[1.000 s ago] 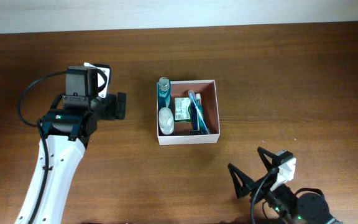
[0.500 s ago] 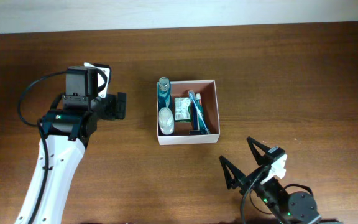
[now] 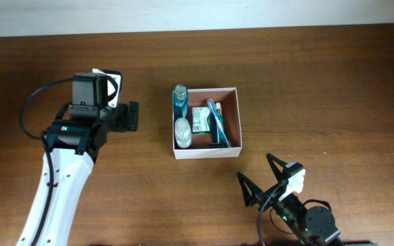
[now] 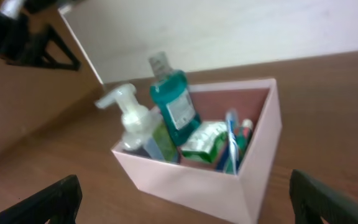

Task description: Pack container

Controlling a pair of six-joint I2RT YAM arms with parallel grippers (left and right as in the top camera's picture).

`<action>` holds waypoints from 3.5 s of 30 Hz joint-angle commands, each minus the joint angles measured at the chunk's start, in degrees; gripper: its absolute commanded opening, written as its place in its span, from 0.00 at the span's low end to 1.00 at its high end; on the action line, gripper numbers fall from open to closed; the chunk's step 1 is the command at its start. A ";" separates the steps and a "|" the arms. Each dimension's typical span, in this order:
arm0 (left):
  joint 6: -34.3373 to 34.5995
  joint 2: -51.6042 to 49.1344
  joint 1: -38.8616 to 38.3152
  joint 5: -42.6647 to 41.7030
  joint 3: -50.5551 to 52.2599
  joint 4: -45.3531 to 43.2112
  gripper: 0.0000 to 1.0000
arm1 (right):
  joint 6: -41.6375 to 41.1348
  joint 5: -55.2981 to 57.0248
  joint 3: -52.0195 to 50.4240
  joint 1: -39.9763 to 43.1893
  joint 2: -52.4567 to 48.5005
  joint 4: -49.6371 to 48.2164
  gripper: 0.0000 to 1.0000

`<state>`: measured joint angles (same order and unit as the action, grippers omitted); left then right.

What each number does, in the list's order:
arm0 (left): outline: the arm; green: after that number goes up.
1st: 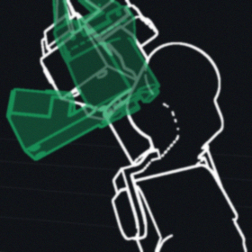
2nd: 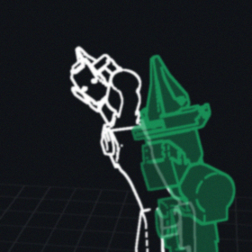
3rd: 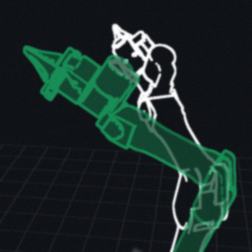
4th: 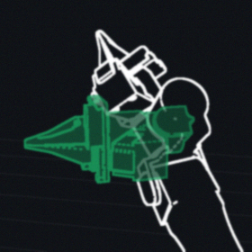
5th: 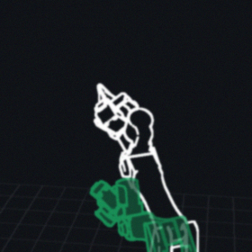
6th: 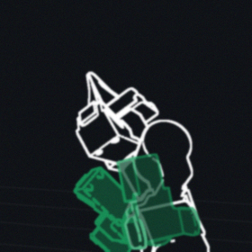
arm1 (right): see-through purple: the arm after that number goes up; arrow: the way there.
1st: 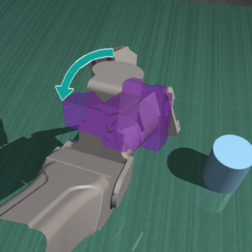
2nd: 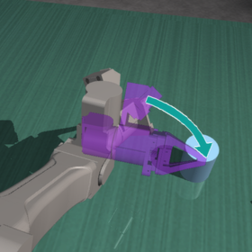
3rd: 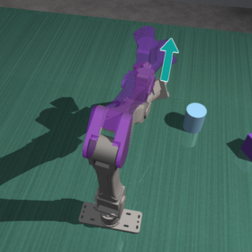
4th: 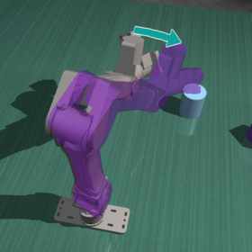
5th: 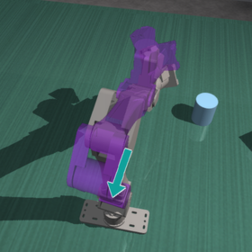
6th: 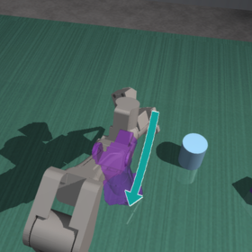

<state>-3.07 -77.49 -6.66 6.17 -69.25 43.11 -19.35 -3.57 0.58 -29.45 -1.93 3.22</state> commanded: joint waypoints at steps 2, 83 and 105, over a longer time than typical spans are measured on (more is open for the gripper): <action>-0.90 -0.28 0.17 -0.42 -0.20 -0.15 1.00 | 1.44 2.27 -0.26 -0.11 -0.20 1.25 0.99; -0.44 42.95 0.13 -17.73 -1.62 2.78 1.00 | 2.14 -0.87 -0.26 -0.11 -11.34 -1.25 0.98; -4.37 51.23 0.11 -32.09 1.64 3.69 1.00 | 2.14 -0.87 -0.26 -0.11 -11.37 0.87 0.98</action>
<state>-3.95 -26.72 -6.66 -19.73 -69.01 46.61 -16.75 -4.14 0.58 -29.45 -13.45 3.81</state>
